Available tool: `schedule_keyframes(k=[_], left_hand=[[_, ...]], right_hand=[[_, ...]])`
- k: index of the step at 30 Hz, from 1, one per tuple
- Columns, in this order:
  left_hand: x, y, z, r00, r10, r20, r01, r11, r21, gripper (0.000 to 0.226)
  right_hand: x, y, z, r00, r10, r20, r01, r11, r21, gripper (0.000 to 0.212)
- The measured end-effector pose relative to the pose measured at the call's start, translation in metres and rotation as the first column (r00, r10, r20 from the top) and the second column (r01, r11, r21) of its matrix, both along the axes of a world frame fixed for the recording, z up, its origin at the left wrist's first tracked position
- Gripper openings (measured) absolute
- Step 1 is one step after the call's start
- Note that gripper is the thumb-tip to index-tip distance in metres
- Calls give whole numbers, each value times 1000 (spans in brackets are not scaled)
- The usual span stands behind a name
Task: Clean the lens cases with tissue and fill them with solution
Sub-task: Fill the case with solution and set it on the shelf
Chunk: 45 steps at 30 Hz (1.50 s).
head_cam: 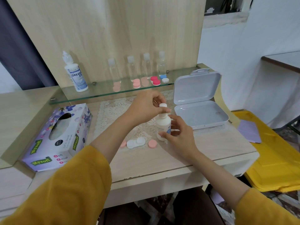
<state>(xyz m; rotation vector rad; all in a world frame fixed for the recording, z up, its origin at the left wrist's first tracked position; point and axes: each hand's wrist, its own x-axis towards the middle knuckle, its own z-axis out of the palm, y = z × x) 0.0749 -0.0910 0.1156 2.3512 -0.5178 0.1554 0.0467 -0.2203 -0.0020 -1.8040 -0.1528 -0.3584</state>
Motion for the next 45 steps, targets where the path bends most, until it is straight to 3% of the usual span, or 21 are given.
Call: schedule_keyframes(k=[4,7,13,16,20,24,33,40,42,45], left_hand=[[0,3,2,996,-73,-47,73,997,11,24],[-3,9,0,993,-96,-73,89,992,-93,28],[-14,56,-36,986,151,-70,-163,959,-232,23],[-25,93,-75,949,307,-76,-316,935,-162,25],[-34,130,-116,915,399,-54,-393,915,95,33],[-34,138,-129,923,383,40,-383,901,206,35],[-35,139,-131,927,365,89,-376,905,198,35],[-35,138,-131,929,354,111,-368,914,168,33],[-37,135,-128,938,325,124,-340,932,127,32],[-41,135,-124,975,200,93,-203,979,25,40]], right_hand=[[1,-2,6,1000,11,8,-11,999,-40,53],[4,-4,13,999,18,27,-16,995,-100,51],[12,-6,22,997,-26,74,43,969,-245,54],[20,-8,28,994,-73,81,89,969,-230,53],[41,-8,37,987,-152,54,160,959,-234,51],[57,-3,42,984,-176,35,179,949,-258,51],[68,5,38,977,-213,3,202,924,-324,52],[55,2,45,965,-250,-74,219,931,-293,79],[45,-2,44,948,-305,-88,264,912,-315,72],[28,1,36,952,-286,-108,225,895,-385,41]])
